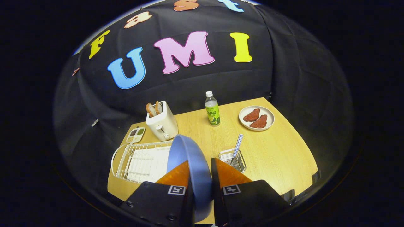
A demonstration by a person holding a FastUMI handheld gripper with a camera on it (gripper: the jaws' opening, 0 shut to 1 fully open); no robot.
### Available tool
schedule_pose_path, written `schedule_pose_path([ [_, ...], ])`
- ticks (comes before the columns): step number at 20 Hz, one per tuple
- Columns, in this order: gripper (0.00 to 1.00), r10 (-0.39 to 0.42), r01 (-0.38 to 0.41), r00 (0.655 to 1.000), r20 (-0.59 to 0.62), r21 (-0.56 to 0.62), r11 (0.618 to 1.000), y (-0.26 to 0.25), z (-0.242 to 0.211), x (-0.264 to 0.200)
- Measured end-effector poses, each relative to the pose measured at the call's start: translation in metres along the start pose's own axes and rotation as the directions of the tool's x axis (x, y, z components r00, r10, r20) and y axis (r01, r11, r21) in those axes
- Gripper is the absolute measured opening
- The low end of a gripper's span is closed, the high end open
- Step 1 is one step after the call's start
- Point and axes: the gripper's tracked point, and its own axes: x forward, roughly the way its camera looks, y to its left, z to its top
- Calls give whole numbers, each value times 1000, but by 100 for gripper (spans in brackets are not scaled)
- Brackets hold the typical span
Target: Take the plate from the dish rack, then take the spoon from the basket and place it into the plate.
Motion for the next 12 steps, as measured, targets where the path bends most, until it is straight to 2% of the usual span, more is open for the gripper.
schedule_pose_path([
  [5,28,91,-85,992,-87,69,994,-47,-46,-8],
  [8,28,174,-153,966,-190,121,981,-64,-90,0],
  [12,27,217,-197,936,-276,100,975,-82,-128,30],
])
